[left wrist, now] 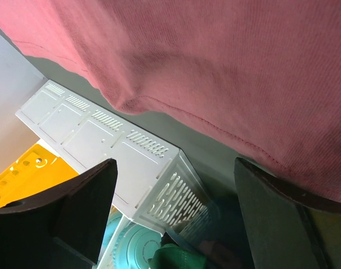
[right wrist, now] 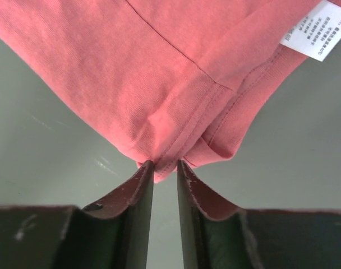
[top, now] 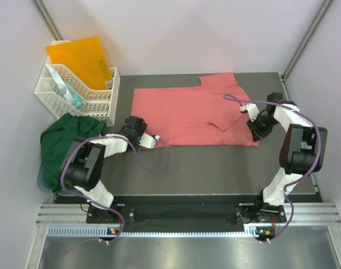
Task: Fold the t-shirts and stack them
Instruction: Fold the flattened tshirt in 1/3 of the way
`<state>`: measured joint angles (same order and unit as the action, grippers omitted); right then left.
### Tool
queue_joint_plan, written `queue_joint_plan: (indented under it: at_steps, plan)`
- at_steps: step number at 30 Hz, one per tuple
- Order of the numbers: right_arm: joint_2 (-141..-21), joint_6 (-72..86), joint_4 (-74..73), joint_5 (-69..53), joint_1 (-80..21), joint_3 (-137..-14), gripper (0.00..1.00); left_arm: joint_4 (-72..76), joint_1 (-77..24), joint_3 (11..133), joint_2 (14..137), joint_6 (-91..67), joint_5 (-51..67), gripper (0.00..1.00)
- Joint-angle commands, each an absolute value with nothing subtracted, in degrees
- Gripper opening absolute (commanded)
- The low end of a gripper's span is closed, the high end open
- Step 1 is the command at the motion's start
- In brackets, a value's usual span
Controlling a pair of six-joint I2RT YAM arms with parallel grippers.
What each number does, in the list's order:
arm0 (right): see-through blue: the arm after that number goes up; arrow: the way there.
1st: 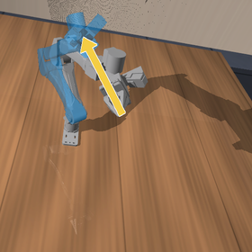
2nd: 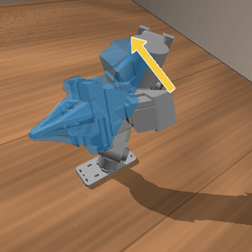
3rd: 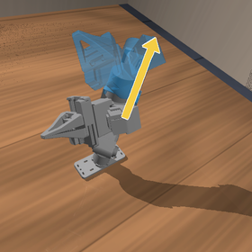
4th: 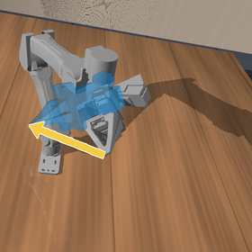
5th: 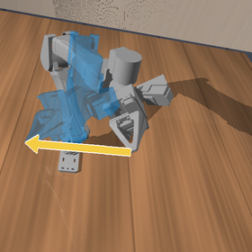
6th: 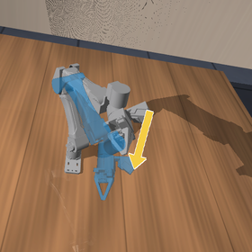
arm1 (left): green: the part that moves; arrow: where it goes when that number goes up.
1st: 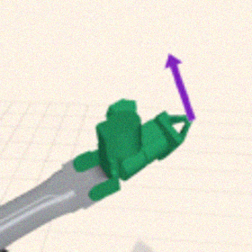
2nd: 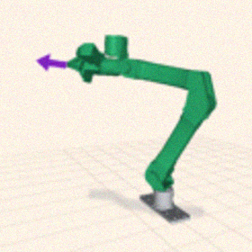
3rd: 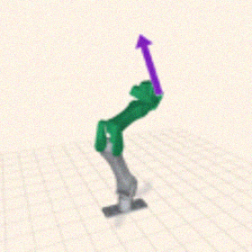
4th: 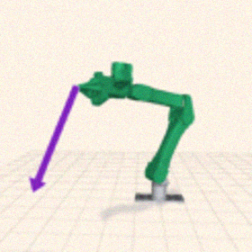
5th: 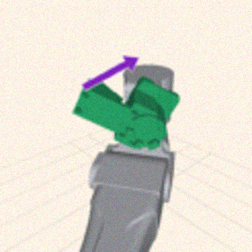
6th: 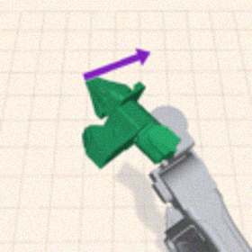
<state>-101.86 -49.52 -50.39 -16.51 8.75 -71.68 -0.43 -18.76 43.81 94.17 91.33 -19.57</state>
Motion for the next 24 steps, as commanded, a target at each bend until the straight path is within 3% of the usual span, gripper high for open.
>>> queue_joint_plan:
  at_steps: [1, 11, 16, 18, 24]
  plan:
    - [-101.78, -50.8, -49.83, -16.44, 10.11, -71.37, 0.2, 1.93, -18.9, 42.46, 94.48, 93.25, -20.92, 0.88]
    - [-100.99, -51.07, -49.13, -14.33, 10.81, -71.01, 0.08, 3.51, -18.9, 40.52, 96.68, 95.36, -22.59, 0.87]
    - [-100.2, -52.2, -51.94, -16.95, 10.99, -71.63, 0.33, 3.52, -18.81, 40.87, 97.21, 94.92, -22.85, 0.86]
    - [-99.41, -52.29, -52.56, -17.49, 11.07, -71.63, 0.37, 3.43, -18.98, 40.96, 97.21, 94.92, -22.76, 0.87]
    - [-100.1, -52.73, -53.96, -19.86, 11.07, -71.72, 0.35, 3.51, -19.07, 41.13, 97.65, 94.92, -22.67, 0.86]
